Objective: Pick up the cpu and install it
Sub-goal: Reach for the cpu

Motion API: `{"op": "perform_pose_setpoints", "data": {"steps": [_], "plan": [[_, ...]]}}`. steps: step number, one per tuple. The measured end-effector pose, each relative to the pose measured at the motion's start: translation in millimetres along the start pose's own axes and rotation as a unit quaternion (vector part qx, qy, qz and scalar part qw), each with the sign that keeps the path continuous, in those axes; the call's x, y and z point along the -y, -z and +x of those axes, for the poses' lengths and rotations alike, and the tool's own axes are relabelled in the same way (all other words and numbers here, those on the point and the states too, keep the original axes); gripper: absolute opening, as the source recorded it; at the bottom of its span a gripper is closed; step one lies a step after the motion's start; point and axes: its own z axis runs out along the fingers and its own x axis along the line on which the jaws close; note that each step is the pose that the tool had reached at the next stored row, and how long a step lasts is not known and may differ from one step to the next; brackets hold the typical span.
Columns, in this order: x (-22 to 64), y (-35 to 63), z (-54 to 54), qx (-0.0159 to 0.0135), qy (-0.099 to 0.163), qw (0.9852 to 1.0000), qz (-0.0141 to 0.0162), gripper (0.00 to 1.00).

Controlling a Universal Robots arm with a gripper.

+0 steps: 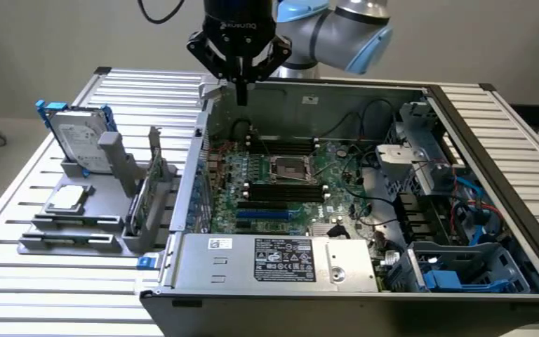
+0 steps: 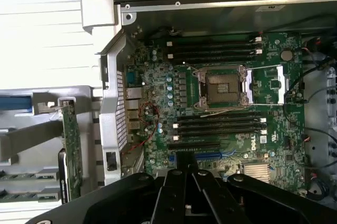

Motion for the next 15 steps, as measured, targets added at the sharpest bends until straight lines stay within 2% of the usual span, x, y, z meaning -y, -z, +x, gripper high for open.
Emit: {"op": "perform_pose_setpoints", "data": {"steps": [7, 15], "plan": [[2.0, -1.0, 31.7, 0.0000, 0.000, 1.0000, 0.0000, 0.11], [0.2, -8.7, 68.8, -0.0003, 0.000, 1.0000, 0.0001, 0.11]]}}
